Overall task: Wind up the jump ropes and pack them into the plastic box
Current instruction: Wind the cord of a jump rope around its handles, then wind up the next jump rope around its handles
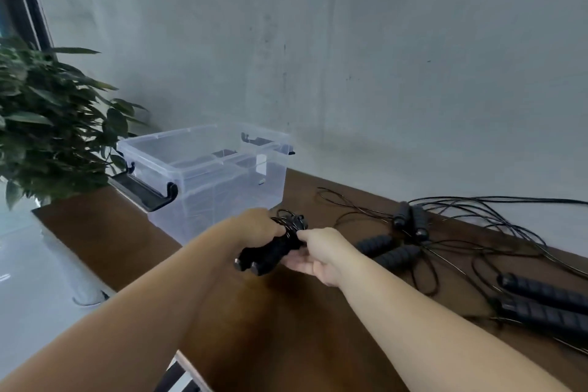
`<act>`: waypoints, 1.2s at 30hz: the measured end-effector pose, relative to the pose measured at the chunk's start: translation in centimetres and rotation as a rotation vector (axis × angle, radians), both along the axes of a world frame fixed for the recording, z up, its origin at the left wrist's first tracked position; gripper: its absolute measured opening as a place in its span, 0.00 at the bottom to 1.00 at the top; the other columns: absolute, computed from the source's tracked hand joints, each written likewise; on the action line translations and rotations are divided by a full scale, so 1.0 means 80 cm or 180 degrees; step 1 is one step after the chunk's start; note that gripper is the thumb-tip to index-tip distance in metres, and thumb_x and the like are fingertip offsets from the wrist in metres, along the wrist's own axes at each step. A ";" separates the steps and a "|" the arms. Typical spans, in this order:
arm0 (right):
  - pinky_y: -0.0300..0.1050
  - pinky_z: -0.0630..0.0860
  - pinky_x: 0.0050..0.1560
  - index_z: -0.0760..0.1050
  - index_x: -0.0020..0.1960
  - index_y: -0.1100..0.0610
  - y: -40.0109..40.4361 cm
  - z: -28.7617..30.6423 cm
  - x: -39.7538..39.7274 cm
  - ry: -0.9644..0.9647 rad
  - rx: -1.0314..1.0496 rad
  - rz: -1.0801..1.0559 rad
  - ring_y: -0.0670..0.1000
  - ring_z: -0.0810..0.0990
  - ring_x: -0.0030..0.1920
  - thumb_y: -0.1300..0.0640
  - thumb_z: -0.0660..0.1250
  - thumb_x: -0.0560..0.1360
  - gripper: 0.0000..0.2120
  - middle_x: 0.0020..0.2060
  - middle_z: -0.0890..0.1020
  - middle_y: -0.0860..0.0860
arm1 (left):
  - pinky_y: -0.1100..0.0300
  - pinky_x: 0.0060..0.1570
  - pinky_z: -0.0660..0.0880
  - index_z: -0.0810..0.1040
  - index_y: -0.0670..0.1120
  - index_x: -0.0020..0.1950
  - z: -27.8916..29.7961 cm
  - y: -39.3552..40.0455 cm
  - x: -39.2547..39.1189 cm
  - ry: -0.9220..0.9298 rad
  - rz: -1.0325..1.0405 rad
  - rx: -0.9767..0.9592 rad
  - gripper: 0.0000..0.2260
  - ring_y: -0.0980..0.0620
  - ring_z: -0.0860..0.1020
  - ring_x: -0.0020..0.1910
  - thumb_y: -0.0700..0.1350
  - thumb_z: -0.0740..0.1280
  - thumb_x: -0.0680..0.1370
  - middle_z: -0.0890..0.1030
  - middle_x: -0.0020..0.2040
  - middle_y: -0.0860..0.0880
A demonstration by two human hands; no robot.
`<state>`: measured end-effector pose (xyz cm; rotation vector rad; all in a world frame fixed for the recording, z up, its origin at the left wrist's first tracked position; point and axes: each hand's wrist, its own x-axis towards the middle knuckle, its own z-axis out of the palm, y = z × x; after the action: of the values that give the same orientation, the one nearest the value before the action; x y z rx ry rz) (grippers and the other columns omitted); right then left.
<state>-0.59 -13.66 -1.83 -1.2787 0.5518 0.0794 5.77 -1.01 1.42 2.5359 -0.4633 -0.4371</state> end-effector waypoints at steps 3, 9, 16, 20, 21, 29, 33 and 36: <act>0.51 0.81 0.43 0.70 0.63 0.67 0.009 -0.017 0.008 0.0131 0.0054 0.0086 0.60 0.81 0.46 0.65 0.59 0.82 0.11 0.49 0.78 0.64 | 0.59 0.50 0.70 0.74 0.40 0.64 -0.016 0.009 0.004 -0.0037 -0.0025 0.0227 0.17 0.47 0.76 0.55 0.50 0.61 0.81 0.78 0.60 0.43; 0.49 0.82 0.39 0.71 0.59 0.65 0.009 -0.035 0.020 0.0266 -0.0204 0.0144 0.59 0.82 0.41 0.62 0.61 0.82 0.08 0.45 0.80 0.64 | 0.57 0.51 0.71 0.74 0.39 0.64 -0.031 0.012 0.008 -0.0099 -0.0005 0.0236 0.17 0.47 0.76 0.53 0.50 0.62 0.81 0.78 0.58 0.44; 0.46 0.81 0.34 0.72 0.55 0.65 0.002 -0.043 0.025 0.0294 -0.0411 0.0107 0.56 0.83 0.38 0.62 0.63 0.81 0.06 0.43 0.81 0.63 | 0.54 0.61 0.73 0.70 0.41 0.69 -0.042 0.014 0.002 -0.0468 -0.0006 0.0071 0.21 0.45 0.75 0.61 0.48 0.66 0.79 0.75 0.65 0.44; 0.46 0.82 0.37 0.73 0.55 0.65 0.005 -0.048 0.029 0.0180 -0.0164 -0.0051 0.55 0.83 0.38 0.64 0.63 0.81 0.05 0.41 0.81 0.62 | 0.57 0.57 0.72 0.69 0.42 0.71 -0.045 0.016 0.000 -0.0655 0.0058 -0.0041 0.22 0.45 0.75 0.61 0.46 0.67 0.78 0.73 0.67 0.44; 0.46 0.81 0.37 0.73 0.54 0.65 0.007 -0.049 0.030 0.0144 -0.0079 -0.0113 0.55 0.83 0.38 0.64 0.63 0.81 0.04 0.40 0.81 0.61 | 0.57 0.57 0.72 0.69 0.43 0.71 -0.044 0.017 0.001 -0.0707 0.0085 -0.0052 0.22 0.45 0.75 0.61 0.46 0.67 0.78 0.72 0.67 0.44; 0.46 0.82 0.37 0.72 0.59 0.66 0.012 -0.048 0.033 0.0195 -0.0251 0.0053 0.56 0.83 0.39 0.62 0.63 0.81 0.09 0.43 0.81 0.62 | 0.55 0.55 0.75 0.71 0.42 0.67 -0.047 0.017 0.001 -0.0611 0.0187 -0.0038 0.17 0.45 0.76 0.57 0.44 0.64 0.79 0.74 0.63 0.43; 0.46 0.83 0.37 0.71 0.61 0.63 -0.002 -0.034 0.032 0.0297 -0.0491 0.0058 0.55 0.83 0.38 0.63 0.63 0.80 0.10 0.45 0.81 0.63 | 0.57 0.48 0.75 0.74 0.42 0.62 -0.040 0.009 -0.001 -0.0717 0.0291 -0.0304 0.15 0.47 0.76 0.52 0.40 0.62 0.76 0.74 0.62 0.44; 0.44 0.83 0.35 0.72 0.60 0.63 -0.007 -0.020 0.029 0.0322 -0.0649 0.0031 0.53 0.80 0.32 0.63 0.64 0.80 0.10 0.41 0.79 0.61 | 0.59 0.57 0.70 0.71 0.42 0.69 -0.030 -0.003 -0.009 -0.0961 0.0206 -0.0331 0.20 0.47 0.73 0.60 0.38 0.61 0.77 0.71 0.68 0.44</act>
<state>1.76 -14.21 -3.46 -1.4820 0.6532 0.0981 5.09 -1.25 -1.01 2.5151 -0.4977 -0.0036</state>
